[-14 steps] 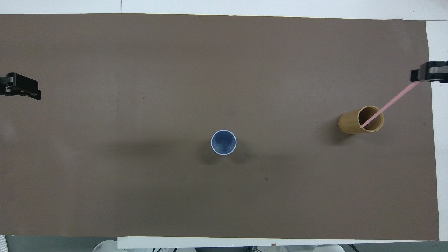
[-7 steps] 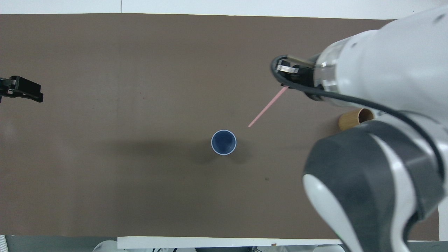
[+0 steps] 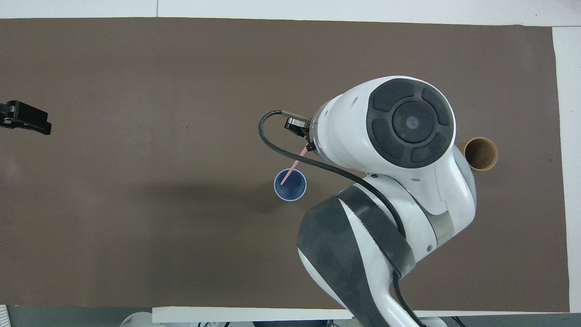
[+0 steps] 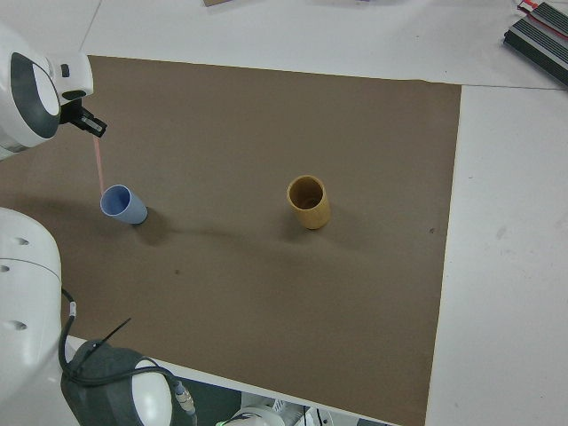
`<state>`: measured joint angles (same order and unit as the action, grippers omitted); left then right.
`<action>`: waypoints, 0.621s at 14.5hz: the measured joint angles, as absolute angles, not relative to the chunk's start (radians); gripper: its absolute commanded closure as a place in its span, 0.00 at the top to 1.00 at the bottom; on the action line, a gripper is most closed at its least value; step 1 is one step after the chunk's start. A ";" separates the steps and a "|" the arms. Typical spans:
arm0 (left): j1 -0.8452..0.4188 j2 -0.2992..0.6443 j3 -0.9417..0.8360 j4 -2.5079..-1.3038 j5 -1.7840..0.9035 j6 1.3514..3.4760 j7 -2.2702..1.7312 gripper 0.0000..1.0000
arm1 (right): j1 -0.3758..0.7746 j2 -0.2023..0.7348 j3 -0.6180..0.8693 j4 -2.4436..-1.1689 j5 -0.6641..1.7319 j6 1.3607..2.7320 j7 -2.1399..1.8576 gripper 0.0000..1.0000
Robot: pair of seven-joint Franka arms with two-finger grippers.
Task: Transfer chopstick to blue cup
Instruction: 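Carry the pink stick over the blue cup with the right gripper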
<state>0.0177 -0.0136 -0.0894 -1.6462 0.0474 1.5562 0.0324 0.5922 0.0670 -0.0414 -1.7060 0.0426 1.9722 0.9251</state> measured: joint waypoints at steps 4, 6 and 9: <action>0.026 -0.014 -0.087 -1.645 0.047 1.559 0.035 1.00 | 0.592 0.030 -0.045 -1.797 0.025 2.030 0.913 0.20; 0.027 -0.014 -0.087 -1.639 0.044 1.559 0.035 1.00 | 0.592 0.006 -0.045 -1.864 0.014 2.084 0.912 0.61; 0.027 -0.013 -0.087 -1.615 0.027 1.551 0.035 1.00 | 0.592 -0.009 -0.047 -1.892 0.013 2.099 0.911 1.00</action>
<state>0.0268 -0.0129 -0.0873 -1.6146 0.0270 1.5506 0.0348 0.5916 -0.0090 -0.0465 -1.8917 0.0126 2.0994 0.9114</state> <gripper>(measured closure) 0.000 0.577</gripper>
